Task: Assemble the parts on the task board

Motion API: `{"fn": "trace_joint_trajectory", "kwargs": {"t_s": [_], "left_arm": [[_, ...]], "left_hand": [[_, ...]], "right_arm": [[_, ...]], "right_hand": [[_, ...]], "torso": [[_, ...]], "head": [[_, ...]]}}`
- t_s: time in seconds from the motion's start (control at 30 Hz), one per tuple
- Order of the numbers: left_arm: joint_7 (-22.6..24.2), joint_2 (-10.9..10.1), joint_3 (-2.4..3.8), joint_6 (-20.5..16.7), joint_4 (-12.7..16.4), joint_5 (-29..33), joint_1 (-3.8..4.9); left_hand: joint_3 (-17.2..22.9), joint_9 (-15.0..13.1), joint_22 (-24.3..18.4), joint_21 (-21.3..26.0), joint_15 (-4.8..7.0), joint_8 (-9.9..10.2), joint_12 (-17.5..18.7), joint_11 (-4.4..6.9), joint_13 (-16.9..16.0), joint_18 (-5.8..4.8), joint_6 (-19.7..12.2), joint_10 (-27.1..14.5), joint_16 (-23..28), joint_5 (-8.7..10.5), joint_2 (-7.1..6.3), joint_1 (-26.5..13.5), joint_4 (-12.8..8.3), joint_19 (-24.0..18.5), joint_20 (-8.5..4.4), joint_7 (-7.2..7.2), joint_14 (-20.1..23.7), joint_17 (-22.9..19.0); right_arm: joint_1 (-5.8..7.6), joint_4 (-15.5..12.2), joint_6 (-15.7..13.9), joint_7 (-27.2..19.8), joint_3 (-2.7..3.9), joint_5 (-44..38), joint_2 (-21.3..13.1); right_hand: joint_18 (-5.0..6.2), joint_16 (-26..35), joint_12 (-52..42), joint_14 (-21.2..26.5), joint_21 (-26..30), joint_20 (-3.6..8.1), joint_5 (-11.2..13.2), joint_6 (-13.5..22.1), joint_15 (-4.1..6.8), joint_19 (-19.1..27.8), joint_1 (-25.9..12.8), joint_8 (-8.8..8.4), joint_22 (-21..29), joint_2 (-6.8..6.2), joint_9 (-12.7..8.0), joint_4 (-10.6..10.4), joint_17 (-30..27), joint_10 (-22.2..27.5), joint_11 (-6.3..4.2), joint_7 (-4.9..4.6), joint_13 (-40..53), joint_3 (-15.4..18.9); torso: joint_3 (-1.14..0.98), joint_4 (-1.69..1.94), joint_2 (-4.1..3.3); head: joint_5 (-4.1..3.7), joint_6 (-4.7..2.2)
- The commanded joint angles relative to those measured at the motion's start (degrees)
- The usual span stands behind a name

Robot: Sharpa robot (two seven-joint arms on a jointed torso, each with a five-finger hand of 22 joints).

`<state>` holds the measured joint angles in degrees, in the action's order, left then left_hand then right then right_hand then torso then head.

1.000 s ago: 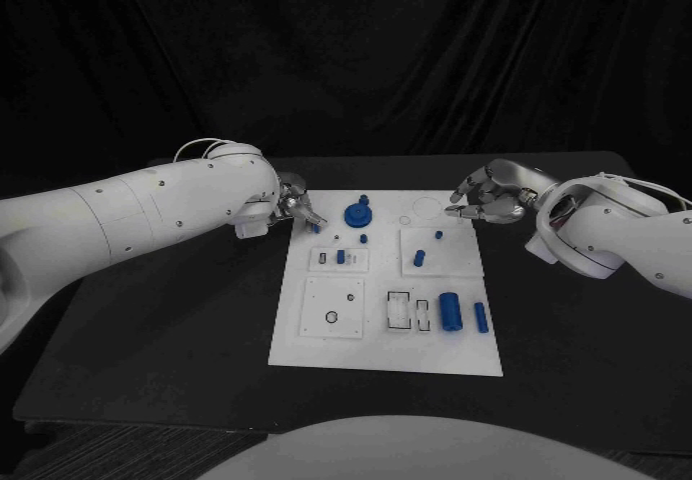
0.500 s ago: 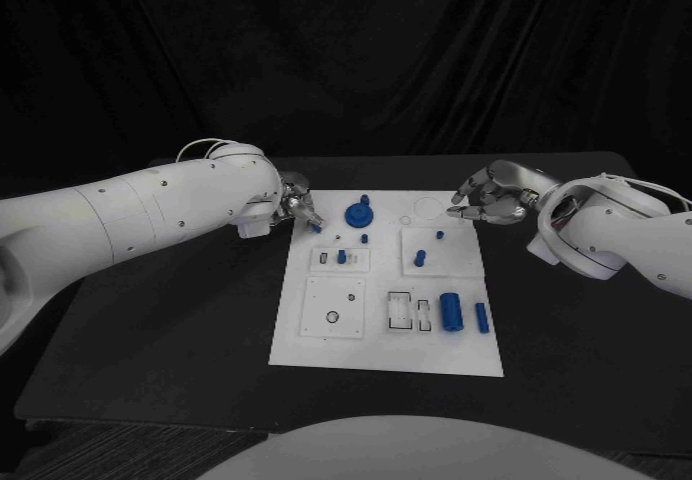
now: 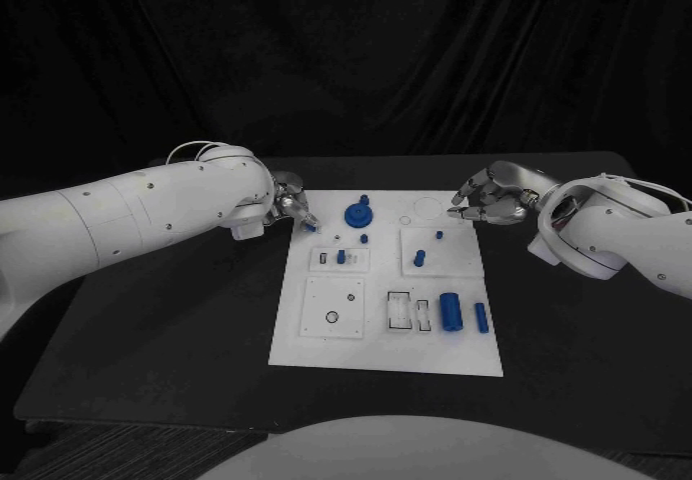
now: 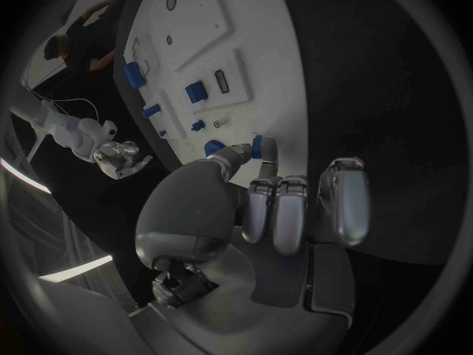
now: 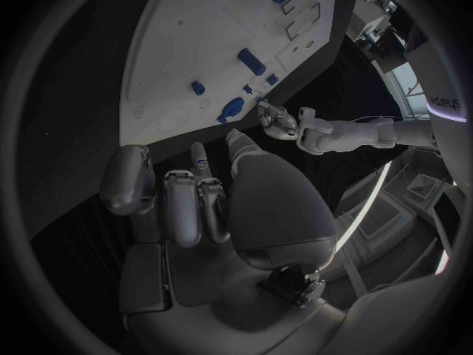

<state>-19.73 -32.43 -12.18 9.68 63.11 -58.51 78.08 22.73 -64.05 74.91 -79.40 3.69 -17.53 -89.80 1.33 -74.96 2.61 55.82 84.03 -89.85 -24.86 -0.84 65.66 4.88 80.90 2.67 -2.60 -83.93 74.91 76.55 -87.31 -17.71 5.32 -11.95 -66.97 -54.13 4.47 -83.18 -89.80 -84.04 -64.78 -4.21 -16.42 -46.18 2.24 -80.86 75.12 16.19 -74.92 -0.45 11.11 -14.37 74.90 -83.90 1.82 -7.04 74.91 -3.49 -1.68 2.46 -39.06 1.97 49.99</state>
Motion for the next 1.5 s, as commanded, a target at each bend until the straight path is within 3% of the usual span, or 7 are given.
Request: {"fn": "trace_joint_trajectory", "kwargs": {"t_s": [0.03,0.37,0.6,0.73,1.03,1.5], "left_arm": [[1.3,-1.3,0.06,-4.2,2.1,4.3,0.07],[-2.9,-6.8,0.06,-5.6,11.2,7.5,1.22],[-6.9,-9.0,0.05,-4.3,16.1,7.8,1.40],[-7.9,-9.6,0.04,-3.7,17.7,7.8,1.37],[-8.4,-9.4,0.02,-2.5,18.6,7.8,0.99],[-7.4,-8.5,0.01,-3.0,17.8,7.8,0.07]], "left_hand": [[5.6,0.1,10.9,-0.1,0.27,0.2,-0.2,0.30,-15.0,0.36,1.1,6.0,-0.2,-0.06,-0.92,-0.4,-4.7,0.3,-0.08,0.47,-6.1,15.1],[6.4,0.2,10.9,0.0,0.27,0.3,-0.2,0.29,-15.0,0.39,1.2,6.0,-0.2,-0.10,-1.31,-1.2,-4.7,0.2,-0.09,0.44,-6.1,15.1],[7.0,0.3,10.8,0.5,0.23,0.4,-0.2,0.23,-15.0,0.51,1.1,6.0,-0.2,0.49,-1.16,-2.1,-4.4,-0.1,-0.07,0.39,-6.1,15.1],[7.0,0.3,10.8,0.5,0.22,0.4,-0.2,0.23,-15.0,0.51,1.1,6.0,-0.2,0.57,-1.15,-2.2,-4.4,-0.1,-0.06,0.38,-6.1,15.1],[7.2,0.4,10.7,0.7,0.16,0.6,-0.2,0.16,-15.0,0.55,1.1,6.0,-0.2,1.07,-0.92,-3.0,-3.9,-0.3,-0.02,0.32,-6.1,15.1],[7.1,0.4,10.8,0.8,0.12,0.6,-0.2,0.12,-15.0,0.55,1.2,6.0,-0.2,1.40,-0.65,-3.6,-3.5,-0.3,0.01,0.31,-6.1,15.1]], "right_arm": [[-0.17,-0.2,0.5,1.2,0.04,-0.1,-0.2],[-0.22,-0.1,0.5,1.3,0.04,-0.1,-0.3],[-0.41,-0.1,0.6,1.3,0.04,-0.1,-0.3],[-0.56,-0.1,0.6,1.3,0.04,-0.1,-0.3],[-0.72,-0.2,0.5,1.3,0.04,-0.1,-0.5],[-0.75,-0.3,0.3,1.1,0.04,-0.1,-0.7]], "right_hand": [[0.87,0.2,-0.2,-4.0,0.3,0.00,-0.2,-0.4,-0.33,0.3,0.3,-0.11,-7.1,0.22,-0.1,0.1,7.1,-6.1,0.42,-0.06,15.1,-0.1],[0.88,0.3,-0.2,-4.0,0.4,0.00,-0.4,-0.4,-0.34,0.3,0.3,-0.12,-7.1,0.24,-0.1,0.1,7.1,-6.1,0.43,-0.06,15.1,-0.1],[0.90,0.4,-0.2,-4.0,0.5,-0.01,-0.6,-0.4,-0.34,0.3,0.3,-0.12,-7.0,0.30,-0.1,0.1,7.0,-6.1,0.43,-0.07,15.1,-0.1],[0.90,0.4,-0.2,-4.0,0.5,-0.01,-0.6,-0.4,-0.34,0.3,0.3,-0.12,-7.0,0.30,-0.1,0.1,7.0,-6.1,0.43,-0.07,15.1,-0.1],[0.90,0.4,-0.2,-4.0,0.5,-0.01,-0.6,-0.4,-0.35,0.3,0.3,-0.13,-7.0,0.33,-0.1,0.1,7.0,-6.1,0.43,-0.08,15.1,-0.1],[0.90,0.4,-0.2,-4.0,0.6,-0.01,-0.7,-0.4,-0.35,0.3,0.3,-0.13,-7.0,0.35,-0.1,0.0,7.0,-6.1,0.43,-0.08,15.1,-0.1]], "torso": [[0.01,0.01,-0.01],[0.08,-0.02,0.02],[-0.09,-0.01,0.14],[-0.07,0.14,0.11],[0.06,0.02,0.04],[0.01,-0.05,-0.02]], "head": [[-0.13,0.01],[0.22,0.01],[0.45,0.01],[0.32,0.01],[0.32,0.01],[0.66,0.01]]}}
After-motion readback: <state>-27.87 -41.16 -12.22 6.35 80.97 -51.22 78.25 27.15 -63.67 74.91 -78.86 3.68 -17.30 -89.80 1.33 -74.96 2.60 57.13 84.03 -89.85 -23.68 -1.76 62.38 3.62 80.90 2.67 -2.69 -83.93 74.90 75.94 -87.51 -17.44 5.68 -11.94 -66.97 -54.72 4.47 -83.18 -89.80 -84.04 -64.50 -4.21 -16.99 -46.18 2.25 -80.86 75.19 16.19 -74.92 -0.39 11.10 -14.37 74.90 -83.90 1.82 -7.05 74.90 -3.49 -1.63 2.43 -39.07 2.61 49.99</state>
